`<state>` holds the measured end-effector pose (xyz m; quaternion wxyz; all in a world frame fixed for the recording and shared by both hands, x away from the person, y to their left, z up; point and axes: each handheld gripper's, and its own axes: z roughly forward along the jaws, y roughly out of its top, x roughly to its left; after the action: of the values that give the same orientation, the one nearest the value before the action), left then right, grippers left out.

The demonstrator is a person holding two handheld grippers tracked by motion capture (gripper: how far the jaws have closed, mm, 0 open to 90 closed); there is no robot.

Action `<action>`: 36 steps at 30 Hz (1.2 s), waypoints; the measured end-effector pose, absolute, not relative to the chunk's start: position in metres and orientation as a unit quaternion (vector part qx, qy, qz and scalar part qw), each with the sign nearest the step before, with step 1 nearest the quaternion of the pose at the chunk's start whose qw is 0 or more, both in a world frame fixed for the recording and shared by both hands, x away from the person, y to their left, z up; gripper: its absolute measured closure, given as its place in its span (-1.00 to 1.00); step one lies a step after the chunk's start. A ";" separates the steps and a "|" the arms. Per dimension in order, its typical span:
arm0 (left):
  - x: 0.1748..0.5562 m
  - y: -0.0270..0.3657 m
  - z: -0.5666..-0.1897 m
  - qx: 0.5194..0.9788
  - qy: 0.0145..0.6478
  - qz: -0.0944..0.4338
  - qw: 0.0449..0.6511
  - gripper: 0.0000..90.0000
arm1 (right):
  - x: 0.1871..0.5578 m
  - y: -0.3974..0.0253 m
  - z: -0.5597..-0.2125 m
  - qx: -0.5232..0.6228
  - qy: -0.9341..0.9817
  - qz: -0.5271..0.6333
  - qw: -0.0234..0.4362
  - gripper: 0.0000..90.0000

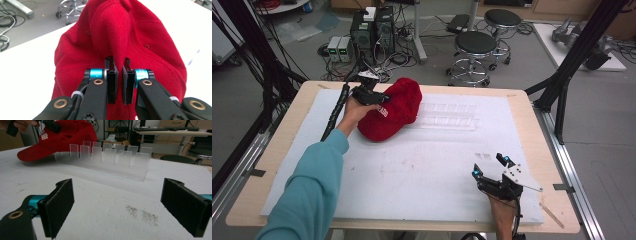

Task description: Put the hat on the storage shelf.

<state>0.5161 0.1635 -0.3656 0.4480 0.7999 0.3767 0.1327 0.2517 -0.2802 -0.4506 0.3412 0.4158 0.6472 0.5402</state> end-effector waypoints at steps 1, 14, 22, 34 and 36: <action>0.515 0.164 -0.364 0.799 0.376 0.134 0.449 0.90 | 0.252 -0.280 -0.451 0.416 0.647 0.540 0.341 -0.77; 0.495 0.175 -0.329 0.767 0.375 0.170 0.492 0.90 | 0.251 -0.280 -0.451 0.417 0.646 0.541 0.341 -0.77; 0.476 0.183 -0.312 0.759 0.368 0.185 0.504 0.90 | 0.252 -0.280 -0.450 0.419 0.647 0.539 0.340 -0.77; 0.443 0.179 -0.283 0.751 0.328 0.185 0.541 0.90 | 0.256 -0.270 -0.438 0.412 0.657 0.536 0.334 -0.77; 0.437 0.177 -0.281 0.747 0.321 0.184 0.552 0.90 | 0.255 -0.268 -0.436 0.412 0.658 0.537 0.331 -0.77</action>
<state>0.4373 0.1771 -0.2806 0.5519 0.7473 0.3212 0.1841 0.2551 -0.2683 -0.4357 0.3315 0.4115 0.6575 0.5371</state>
